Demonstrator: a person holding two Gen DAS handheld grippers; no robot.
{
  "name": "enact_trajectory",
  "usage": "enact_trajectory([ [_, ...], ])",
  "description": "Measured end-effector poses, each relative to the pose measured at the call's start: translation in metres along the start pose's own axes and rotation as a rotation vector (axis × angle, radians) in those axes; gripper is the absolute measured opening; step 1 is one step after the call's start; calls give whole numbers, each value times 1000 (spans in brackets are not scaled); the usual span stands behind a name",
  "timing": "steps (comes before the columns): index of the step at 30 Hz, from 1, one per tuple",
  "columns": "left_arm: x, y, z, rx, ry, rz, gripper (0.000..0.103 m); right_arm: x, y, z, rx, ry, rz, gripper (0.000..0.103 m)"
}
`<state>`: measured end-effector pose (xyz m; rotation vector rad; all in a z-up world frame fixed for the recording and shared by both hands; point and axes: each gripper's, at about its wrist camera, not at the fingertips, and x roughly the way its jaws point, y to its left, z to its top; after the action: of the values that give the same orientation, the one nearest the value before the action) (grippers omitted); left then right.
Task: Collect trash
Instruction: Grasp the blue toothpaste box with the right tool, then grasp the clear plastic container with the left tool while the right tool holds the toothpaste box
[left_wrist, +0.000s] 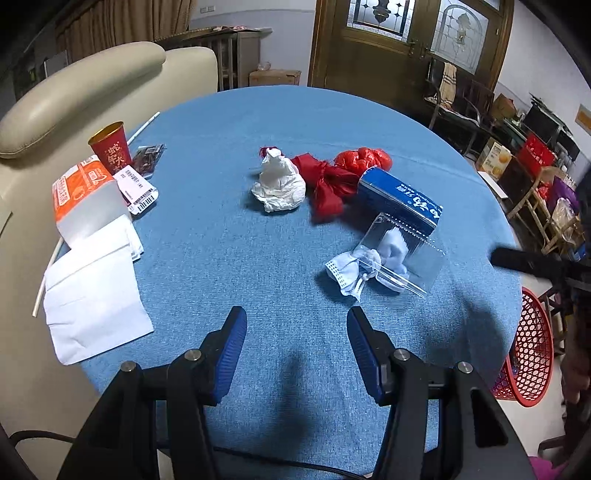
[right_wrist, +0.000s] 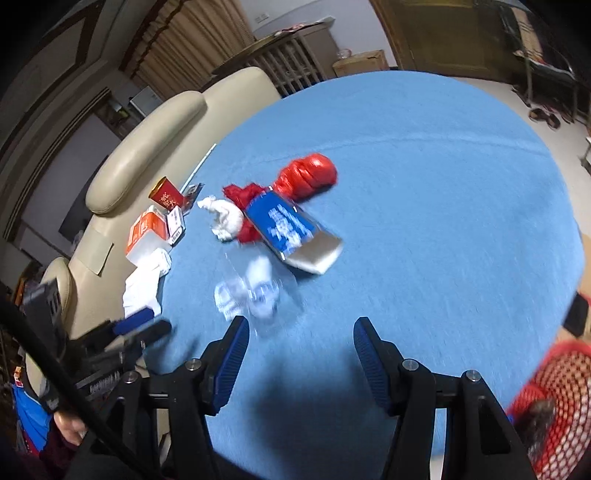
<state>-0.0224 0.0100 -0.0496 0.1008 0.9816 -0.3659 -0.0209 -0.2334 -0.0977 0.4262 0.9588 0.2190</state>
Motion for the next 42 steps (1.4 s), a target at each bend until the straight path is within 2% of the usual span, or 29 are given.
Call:
enact_trajectory([
  [7, 1, 9, 3, -27, 4, -15, 57, 37, 10, 53, -44, 26, -38, 65],
  [11, 4, 15, 2, -40, 12, -14, 57, 54, 21, 72, -88, 36, -56, 67],
  [25, 6, -1, 7, -1, 31, -50, 58, 115, 46, 94, -195, 140, -131, 68],
  [31, 7, -10, 9, 14, 45, -78, 58, 115, 31, 95, -153, 116, -138, 67],
  [35, 9, -16, 13, 20, 56, -101, 62, 102, 7, 98, -79, 82, -129, 59],
  [42, 13, -36, 32, 18, 64, -153, 66, 74, -30, 86, 0, 37, -116, 58],
])
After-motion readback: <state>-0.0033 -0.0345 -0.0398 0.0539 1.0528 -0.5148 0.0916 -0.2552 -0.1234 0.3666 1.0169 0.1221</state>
